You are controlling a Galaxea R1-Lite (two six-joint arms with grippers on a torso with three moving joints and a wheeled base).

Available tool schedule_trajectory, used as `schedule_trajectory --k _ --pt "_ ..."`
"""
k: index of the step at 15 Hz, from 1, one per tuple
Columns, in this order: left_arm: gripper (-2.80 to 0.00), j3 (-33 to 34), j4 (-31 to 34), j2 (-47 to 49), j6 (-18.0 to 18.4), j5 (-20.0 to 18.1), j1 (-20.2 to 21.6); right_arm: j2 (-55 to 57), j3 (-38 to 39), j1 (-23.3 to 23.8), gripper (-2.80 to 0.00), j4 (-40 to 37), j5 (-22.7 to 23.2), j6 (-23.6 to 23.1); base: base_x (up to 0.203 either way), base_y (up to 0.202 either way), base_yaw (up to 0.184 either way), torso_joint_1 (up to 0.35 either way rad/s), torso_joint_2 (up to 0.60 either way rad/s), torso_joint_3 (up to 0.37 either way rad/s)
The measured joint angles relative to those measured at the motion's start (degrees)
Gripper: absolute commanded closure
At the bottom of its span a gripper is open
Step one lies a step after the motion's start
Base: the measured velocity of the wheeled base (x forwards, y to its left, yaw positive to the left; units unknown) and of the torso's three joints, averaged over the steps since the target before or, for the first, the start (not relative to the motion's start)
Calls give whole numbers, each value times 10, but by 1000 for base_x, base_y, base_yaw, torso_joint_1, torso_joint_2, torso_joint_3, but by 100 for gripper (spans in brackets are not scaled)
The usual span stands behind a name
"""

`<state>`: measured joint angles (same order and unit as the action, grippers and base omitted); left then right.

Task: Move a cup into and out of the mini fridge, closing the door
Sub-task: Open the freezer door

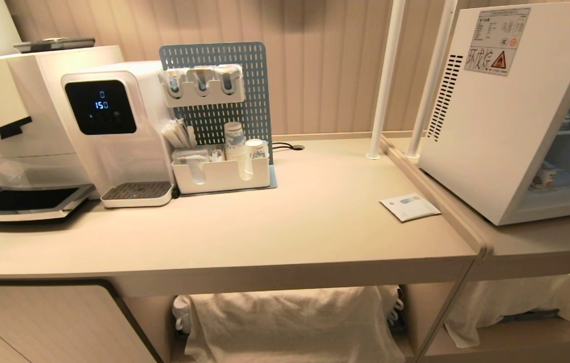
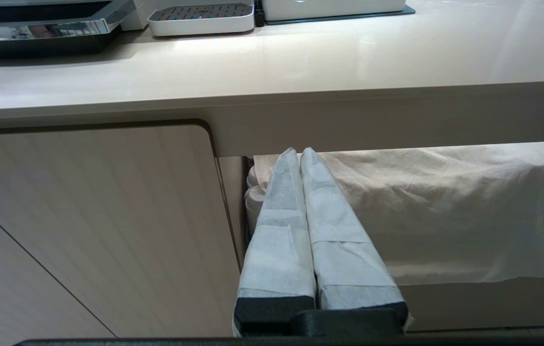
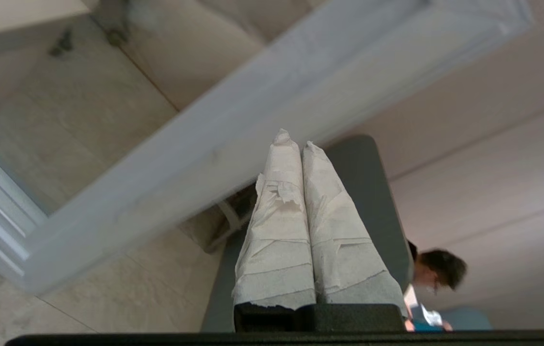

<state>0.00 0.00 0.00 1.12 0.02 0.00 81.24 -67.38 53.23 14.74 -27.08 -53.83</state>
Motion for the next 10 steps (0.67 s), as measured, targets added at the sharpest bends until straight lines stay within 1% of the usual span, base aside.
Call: schedule_trajectory --k 2,3,5,7,8,10 --pt "0 0 0 0 0 0 0 3 -4 18 0 -3 1 1 0 0 0 0 0 0" --pt "0 0 0 0 0 0 0 2 -4 21 0 -5 2 0 0 0 0 0 0 0" --pt "0 0 0 0 0 0 0 -7 1 18 0 -17 20 1 0 0 0 0 0 0" --pt "0 0 0 0 0 0 0 -20 9 -15 0 -61 63 17 0 0 0 0 0 0" --pt "0 0 0 0 0 0 0 -28 15 -44 0 -87 88 38 0 0 0 0 0 0" --pt "0 0 0 0 0 0 0 -46 29 -122 0 -112 110 91 0 0 0 0 0 0"
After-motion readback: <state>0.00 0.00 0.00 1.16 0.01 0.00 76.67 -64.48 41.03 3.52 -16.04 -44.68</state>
